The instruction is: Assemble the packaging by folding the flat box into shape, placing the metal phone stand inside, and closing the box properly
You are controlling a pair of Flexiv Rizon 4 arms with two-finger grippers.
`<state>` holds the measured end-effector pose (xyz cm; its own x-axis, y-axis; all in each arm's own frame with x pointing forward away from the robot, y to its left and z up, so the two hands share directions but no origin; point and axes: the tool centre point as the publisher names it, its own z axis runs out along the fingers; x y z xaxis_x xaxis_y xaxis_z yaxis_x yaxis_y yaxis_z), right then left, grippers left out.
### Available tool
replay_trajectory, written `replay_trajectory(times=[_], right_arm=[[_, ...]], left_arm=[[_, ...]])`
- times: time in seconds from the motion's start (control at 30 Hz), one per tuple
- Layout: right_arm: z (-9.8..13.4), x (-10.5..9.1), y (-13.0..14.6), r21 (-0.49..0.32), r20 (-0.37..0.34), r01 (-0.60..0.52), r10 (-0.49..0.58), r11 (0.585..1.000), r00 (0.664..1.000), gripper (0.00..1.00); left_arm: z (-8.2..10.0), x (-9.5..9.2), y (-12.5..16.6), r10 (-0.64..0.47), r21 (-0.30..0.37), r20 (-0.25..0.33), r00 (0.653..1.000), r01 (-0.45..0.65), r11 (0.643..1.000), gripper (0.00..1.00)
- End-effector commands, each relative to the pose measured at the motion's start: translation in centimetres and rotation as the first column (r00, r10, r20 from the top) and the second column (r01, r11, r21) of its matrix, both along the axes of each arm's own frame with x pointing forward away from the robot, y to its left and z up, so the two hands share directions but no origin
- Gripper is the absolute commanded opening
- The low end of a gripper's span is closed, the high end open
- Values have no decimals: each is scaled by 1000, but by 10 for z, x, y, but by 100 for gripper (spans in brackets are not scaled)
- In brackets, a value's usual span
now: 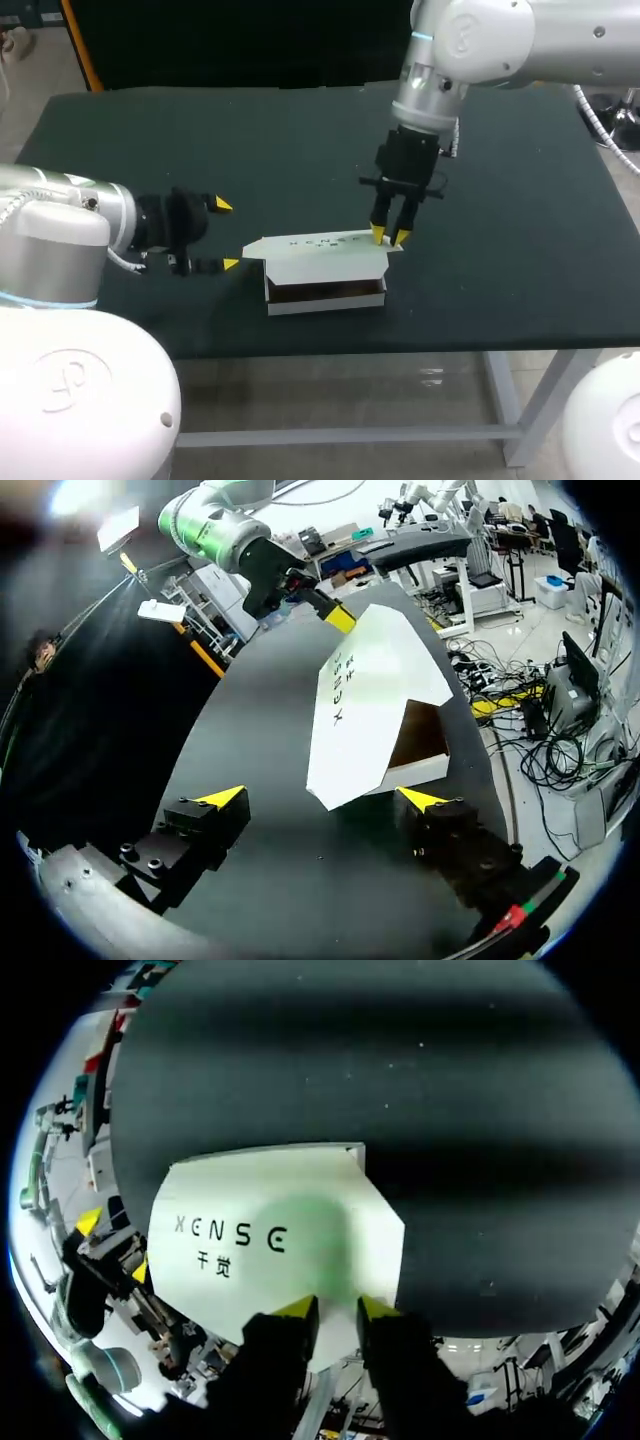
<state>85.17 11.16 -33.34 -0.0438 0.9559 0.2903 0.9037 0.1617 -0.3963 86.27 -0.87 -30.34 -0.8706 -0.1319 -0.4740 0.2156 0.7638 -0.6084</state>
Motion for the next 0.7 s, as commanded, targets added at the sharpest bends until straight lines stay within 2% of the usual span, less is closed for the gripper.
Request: replay_trajectory(times=[0.03, 0.1, 0.13, 0.2, 0.3, 0.33, 0.4, 0.43, 0.47, 0.7], right_arm=[[0, -1, 0, -2, 4, 3, -3, 1000, 1000, 29], [0, -1, 0, -2, 4, 5, -5, 1000, 1000, 29], [0, -1, 1, -3, 4, 6, -6, 1000, 1000, 28], [-1, -1, 1, -3, 3, 8, -8, 1000, 1000, 28], [-2, 0, 2, -5, 3, 10, -10, 1000, 1000, 28], [-2, 0, 3, -6, 3, 10, -10, 1000, 1000, 28], [-2, 0, 3, -8, 3, 12, -12, 1000, 1000, 28], [-2, 0, 3, -8, 4, 13, -13, 1000, 1000, 28], [-2, -1, 3, -10, 4, 15, -15, 1000, 1000, 28], [-3, -1, 2, -9, 5, 24, -24, 1000, 1000, 28]], left_arm=[[8, 9, 16, -77, -75, -124, 989, 68, 995, 100], [16, 10, 18, -26, -107, -202, 979, 4, 994, 100], [22, 13, 17, 63, -101, -267, 962, -93, 990, 100], [31, 21, 12, 184, -62, -390, 902, -225, 972, 100], [42, 28, 12, 265, -5, -553, 790, -321, 947, 100], [45, 32, 12, 310, 28, -594, 743, -365, 930, 100], [50, 39, 16, 357, 60, -649, 672, -423, 904, 100], [52, 43, 17, 431, 95, -650, 625, -496, 863, 100], [52, 48, 17, 579, 163, -606, 546, -627, 762, 100], [52, 48, 17, 579, 163, -606, 546, -627, 762, 100]])
